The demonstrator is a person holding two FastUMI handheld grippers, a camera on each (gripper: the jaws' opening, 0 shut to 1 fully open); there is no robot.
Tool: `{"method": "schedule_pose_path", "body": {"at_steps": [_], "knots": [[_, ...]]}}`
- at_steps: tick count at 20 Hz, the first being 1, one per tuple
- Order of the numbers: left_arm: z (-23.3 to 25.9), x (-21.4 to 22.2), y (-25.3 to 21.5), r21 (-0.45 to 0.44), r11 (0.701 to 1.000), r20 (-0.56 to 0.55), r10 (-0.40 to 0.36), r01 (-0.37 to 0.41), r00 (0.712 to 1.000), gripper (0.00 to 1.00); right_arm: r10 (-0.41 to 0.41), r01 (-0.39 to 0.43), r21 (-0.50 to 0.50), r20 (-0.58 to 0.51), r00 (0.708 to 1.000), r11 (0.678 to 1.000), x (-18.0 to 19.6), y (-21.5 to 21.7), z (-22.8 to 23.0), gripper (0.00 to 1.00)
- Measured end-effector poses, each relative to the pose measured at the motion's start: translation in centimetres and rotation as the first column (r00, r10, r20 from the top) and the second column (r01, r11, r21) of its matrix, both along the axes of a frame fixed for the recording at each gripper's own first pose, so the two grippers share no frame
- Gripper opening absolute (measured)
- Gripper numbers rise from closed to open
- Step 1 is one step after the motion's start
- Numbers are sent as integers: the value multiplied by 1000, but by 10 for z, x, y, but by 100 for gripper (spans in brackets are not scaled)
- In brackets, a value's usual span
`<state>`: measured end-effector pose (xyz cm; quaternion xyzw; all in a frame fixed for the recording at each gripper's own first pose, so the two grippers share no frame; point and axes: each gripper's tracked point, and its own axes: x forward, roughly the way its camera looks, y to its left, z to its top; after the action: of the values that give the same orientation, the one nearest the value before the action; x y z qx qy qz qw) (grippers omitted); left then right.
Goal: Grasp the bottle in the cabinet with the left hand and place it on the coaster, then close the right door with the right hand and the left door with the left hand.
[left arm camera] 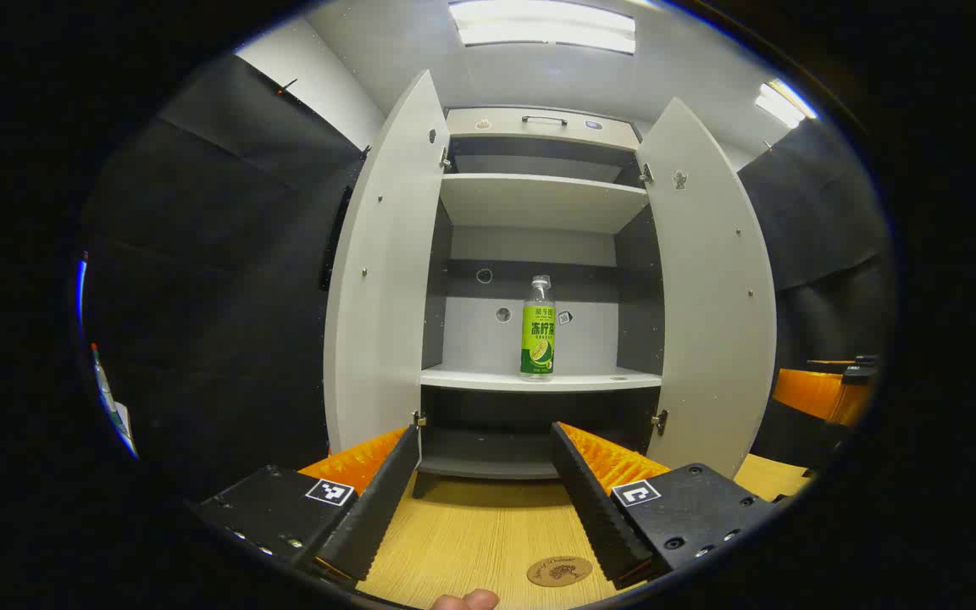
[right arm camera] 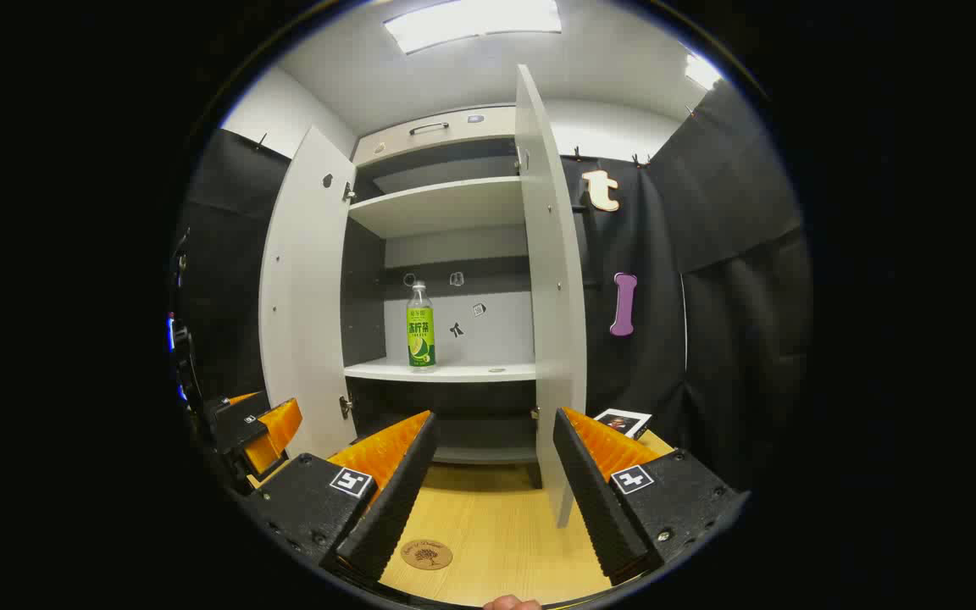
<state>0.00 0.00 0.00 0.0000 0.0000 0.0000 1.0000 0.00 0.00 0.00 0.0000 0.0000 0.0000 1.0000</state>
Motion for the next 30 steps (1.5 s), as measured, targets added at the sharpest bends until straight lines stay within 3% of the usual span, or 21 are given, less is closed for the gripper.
{"method": "schedule_pose_path", "body": {"at_steps": [30], "knots": [[-1,-3,-7,-14,1000,-16,-17,16,1000,95,10,-10,10,-11,1000,1000,-1,1,-4,84]]}}
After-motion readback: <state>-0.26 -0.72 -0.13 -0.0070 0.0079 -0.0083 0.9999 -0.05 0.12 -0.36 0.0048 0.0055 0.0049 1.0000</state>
